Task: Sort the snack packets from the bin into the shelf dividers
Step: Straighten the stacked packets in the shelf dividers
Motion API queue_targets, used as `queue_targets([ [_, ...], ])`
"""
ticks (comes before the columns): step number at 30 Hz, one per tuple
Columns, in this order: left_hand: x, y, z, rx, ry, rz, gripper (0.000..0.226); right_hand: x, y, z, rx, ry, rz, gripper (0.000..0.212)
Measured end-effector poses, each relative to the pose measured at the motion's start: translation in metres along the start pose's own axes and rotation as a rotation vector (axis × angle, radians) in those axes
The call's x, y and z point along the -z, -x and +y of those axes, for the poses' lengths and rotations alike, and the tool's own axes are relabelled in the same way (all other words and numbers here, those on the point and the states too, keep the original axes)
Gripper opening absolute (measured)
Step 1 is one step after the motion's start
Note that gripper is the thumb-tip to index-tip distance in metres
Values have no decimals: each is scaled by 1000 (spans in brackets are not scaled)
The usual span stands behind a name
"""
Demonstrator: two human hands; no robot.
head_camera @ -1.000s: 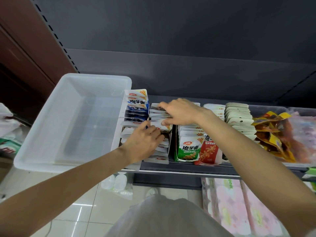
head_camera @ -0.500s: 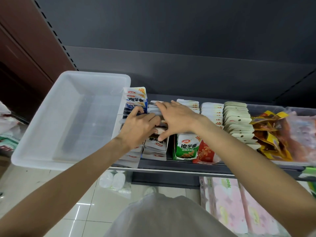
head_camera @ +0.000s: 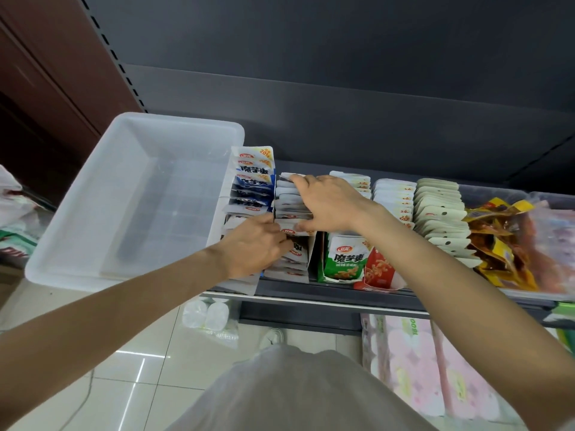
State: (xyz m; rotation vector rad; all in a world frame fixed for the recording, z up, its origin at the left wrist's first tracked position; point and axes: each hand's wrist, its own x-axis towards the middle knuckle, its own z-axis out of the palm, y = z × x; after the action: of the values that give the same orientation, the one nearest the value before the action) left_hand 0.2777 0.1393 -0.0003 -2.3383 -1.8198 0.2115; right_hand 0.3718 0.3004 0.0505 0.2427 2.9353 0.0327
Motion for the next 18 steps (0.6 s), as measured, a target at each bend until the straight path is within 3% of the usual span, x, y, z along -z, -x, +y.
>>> queue_targets([
  [5, -4, -7, 6, 57, -26, -85, 18, 2, 2, -1, -15, -20, -29, 88],
  [13, 0, -10, -7, 187, 137, 143, 15, 17, 10, 1, -7, -218, -261, 117],
  [15, -1, -7, -7, 209, 186, 199, 10, 10, 10, -4, -18, -165, -218, 124],
  [18, 1, 0, -9, 236, 226, 330, 7, 1, 8, -8, -18, -127, -134, 119],
])
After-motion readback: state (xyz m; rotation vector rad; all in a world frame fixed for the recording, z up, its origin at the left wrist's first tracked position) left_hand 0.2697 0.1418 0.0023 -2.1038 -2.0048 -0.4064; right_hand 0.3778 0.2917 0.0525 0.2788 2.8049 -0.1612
